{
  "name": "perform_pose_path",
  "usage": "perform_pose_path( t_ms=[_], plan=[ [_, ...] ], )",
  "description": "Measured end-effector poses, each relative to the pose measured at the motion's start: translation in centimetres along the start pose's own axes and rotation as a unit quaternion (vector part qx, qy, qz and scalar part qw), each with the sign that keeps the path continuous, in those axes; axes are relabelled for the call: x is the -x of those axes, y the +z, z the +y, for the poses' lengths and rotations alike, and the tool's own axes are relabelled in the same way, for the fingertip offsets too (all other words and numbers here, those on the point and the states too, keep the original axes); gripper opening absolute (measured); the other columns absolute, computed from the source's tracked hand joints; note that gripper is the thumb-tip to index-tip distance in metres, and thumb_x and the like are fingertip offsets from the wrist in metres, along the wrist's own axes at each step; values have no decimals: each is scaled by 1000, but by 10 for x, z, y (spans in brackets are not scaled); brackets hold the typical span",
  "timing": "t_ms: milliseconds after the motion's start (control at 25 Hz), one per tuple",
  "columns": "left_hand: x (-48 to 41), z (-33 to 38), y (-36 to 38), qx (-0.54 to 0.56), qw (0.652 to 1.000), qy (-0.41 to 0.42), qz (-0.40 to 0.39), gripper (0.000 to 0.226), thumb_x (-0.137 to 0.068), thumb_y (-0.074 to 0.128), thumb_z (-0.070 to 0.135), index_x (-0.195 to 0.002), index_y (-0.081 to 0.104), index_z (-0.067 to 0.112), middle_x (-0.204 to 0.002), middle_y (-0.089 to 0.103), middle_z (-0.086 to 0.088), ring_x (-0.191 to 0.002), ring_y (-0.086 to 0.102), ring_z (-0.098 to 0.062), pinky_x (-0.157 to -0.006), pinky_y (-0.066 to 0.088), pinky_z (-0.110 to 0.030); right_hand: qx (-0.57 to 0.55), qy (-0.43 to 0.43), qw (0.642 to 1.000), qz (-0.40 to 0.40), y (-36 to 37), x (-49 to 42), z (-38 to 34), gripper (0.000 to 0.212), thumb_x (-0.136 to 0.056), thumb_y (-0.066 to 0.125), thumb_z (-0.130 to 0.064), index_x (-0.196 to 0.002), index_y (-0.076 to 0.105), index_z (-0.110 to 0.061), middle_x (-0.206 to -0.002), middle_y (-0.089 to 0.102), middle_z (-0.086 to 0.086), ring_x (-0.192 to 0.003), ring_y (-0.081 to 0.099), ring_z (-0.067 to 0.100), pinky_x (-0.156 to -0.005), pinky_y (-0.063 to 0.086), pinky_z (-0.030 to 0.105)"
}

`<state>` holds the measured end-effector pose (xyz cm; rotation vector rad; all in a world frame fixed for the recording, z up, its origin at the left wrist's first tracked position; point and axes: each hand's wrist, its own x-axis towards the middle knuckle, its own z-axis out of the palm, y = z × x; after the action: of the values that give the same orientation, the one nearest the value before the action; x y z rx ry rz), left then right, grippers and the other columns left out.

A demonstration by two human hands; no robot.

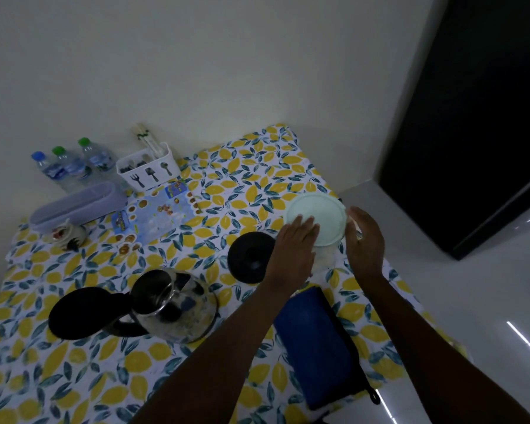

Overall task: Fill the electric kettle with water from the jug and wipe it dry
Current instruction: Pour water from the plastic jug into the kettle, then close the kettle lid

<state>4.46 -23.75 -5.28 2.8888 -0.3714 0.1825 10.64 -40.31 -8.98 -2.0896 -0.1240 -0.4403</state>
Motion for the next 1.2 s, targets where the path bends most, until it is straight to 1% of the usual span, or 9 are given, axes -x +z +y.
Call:
perform_pose_path(
  t_ms=[160,280,520,640,880,1000,1080,1160,1200],
  plan=[
    [46,-15,-9,21,998,-32,52,54,-97,49,20,-148,33,10,-157,32,-8,-148,22,-26,-121,23,-41,87,-126,988,-21,5,41,-24,36,-97,44,-14,-131,57,-8,-143,52,13,-141,37,26,-114,31,39],
    [88,-32,-24,4,994,-34,107,49,-91,59,15,-137,49,5,-143,52,-13,-136,45,-29,-109,40,-44,129,-151,977,-73,25,86,-45,49,-95,51,-18,-143,43,-12,-154,38,8,-148,20,22,-116,23,49],
    [179,-84,-57,30,980,-144,137,45,-95,55,14,-139,47,6,-145,49,-13,-138,42,-32,-114,33,-46,158,-222,932,-238,87,155,-103,85,-88,61,-49,-152,21,-10,-160,17,6,-148,13,23,-117,17,49],
    [223,-112,-77,16,966,-178,189,42,-93,57,11,-135,52,8,-139,55,-13,-134,47,-32,-111,39,-47,183,-253,898,-310,115,174,-132,99,-84,59,-60,-153,9,-9,-162,11,8,-149,8,28,-118,14,49],
    [296,-162,-106,-51,920,-260,287,35,-94,55,17,-128,55,10,-139,52,-13,-139,37,-32,-116,32,-48,218,-251,866,-375,159,195,-177,109,-80,64,-59,-153,1,-8,-163,-1,9,-150,-3,25,-121,8,48],
    [316,-170,-109,96,878,-358,304,58,-97,54,26,-148,30,14,-156,29,-13,-146,23,-29,-116,26,-37,168,-189,894,-371,169,197,-192,112,-77,74,-49,-153,5,-5,-163,6,12,-151,6,26,-120,12,40],
    [320,-168,-109,255,830,-397,296,74,-97,55,34,-153,11,15,-156,32,-14,-139,39,-30,-104,38,-30,155,-174,903,-361,169,196,-195,114,-74,77,-47,-153,7,-4,-163,10,13,-150,11,25,-119,16,37],
    [317,-167,-113,291,830,-374,293,79,-96,57,36,-154,6,19,-148,45,-15,-118,58,-32,-85,49,-27,131,-156,909,-362,166,194,-197,114,-71,80,-45,-153,10,-5,-162,14,13,-149,15,25,-119,22,38],
    [312,-168,-116,285,843,-354,287,78,-96,57,36,-154,7,22,-149,44,-12,-116,59,-31,-86,52,-31,114,-148,913,-363,165,193,-199,114,-70,82,-43,-153,12,-5,-161,16,13,-148,17,25,-118,24,38]
  ],
)
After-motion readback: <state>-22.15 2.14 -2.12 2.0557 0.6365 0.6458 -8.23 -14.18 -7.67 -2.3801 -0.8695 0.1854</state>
